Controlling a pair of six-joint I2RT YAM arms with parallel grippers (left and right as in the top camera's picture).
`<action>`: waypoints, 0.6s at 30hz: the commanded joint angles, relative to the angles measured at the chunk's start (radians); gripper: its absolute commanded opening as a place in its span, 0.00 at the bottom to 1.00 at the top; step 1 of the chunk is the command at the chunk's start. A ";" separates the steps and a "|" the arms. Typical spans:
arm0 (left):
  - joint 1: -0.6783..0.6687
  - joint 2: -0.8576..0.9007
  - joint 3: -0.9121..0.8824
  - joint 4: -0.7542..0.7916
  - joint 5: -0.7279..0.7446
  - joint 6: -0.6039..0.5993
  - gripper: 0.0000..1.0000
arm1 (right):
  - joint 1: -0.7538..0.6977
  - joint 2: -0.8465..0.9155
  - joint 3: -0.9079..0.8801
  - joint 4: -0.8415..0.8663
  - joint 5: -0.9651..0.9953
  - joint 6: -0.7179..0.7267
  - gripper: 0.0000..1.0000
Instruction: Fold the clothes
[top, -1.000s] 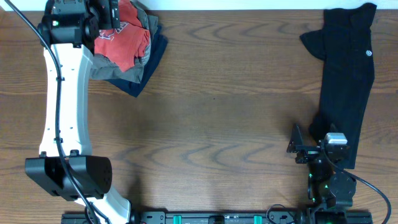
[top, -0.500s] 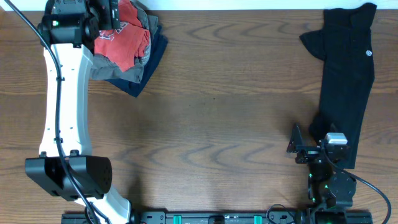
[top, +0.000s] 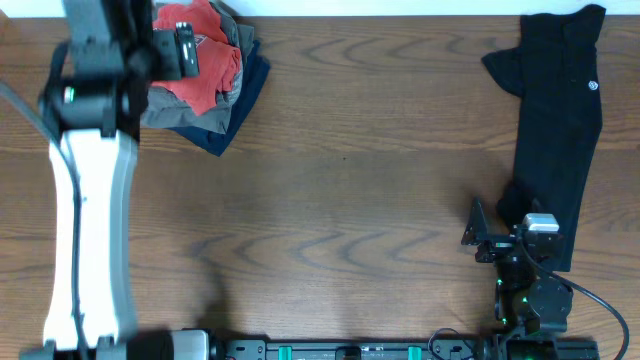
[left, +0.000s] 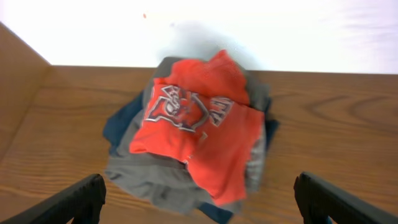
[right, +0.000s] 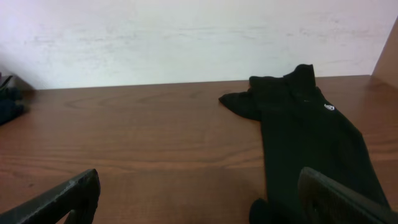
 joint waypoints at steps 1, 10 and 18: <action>0.027 -0.134 -0.173 0.054 0.136 -0.009 0.98 | 0.010 -0.009 -0.004 -0.003 0.007 0.013 0.99; 0.061 -0.563 -0.717 0.288 0.212 -0.008 0.98 | 0.010 -0.009 -0.004 -0.003 0.007 0.013 0.99; 0.061 -1.020 -1.232 0.617 0.181 -0.008 0.98 | 0.010 -0.009 -0.004 -0.003 0.007 0.013 0.99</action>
